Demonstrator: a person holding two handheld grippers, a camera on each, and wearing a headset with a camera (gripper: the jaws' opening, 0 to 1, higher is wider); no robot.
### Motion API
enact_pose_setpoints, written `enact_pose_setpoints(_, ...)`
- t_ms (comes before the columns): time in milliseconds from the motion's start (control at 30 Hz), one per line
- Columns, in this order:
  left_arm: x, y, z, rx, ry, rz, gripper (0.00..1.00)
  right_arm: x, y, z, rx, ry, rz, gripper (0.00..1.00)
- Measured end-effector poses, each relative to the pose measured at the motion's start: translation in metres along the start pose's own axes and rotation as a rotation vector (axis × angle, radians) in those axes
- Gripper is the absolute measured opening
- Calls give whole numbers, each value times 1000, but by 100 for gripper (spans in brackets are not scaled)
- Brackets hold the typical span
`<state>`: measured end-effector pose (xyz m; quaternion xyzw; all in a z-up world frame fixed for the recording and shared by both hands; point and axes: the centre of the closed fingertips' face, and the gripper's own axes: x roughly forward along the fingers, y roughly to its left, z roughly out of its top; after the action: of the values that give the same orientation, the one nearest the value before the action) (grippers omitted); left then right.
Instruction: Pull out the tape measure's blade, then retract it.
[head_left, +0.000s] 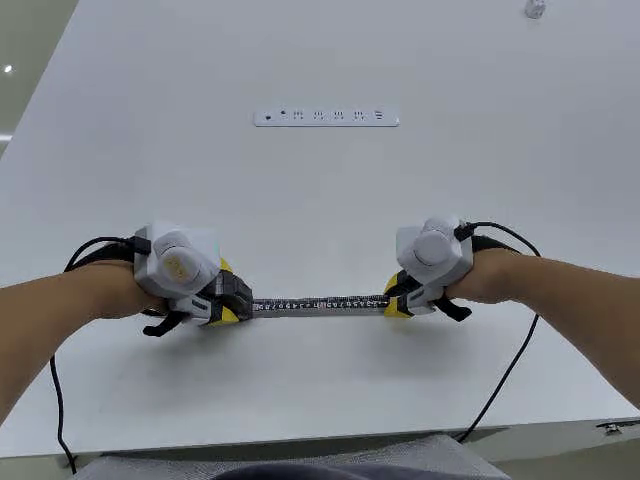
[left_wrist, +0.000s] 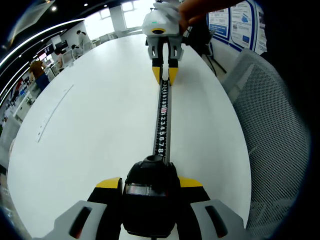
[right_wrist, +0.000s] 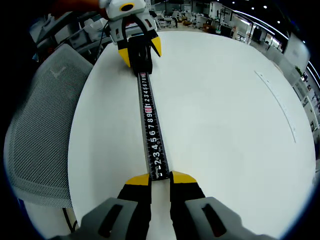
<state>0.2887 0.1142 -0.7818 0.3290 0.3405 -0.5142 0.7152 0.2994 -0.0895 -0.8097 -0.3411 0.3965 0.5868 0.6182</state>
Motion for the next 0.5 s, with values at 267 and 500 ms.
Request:
enact_pose_setpoints(267, 1, 0, 1, 0, 1, 0, 38, -2, -1, -5, 1, 5, -1, 12)
enact_pose_setpoints(500, 2, 1, 0, 0, 2, 0, 38, -5, -2, -9, 3, 9, -2, 12)
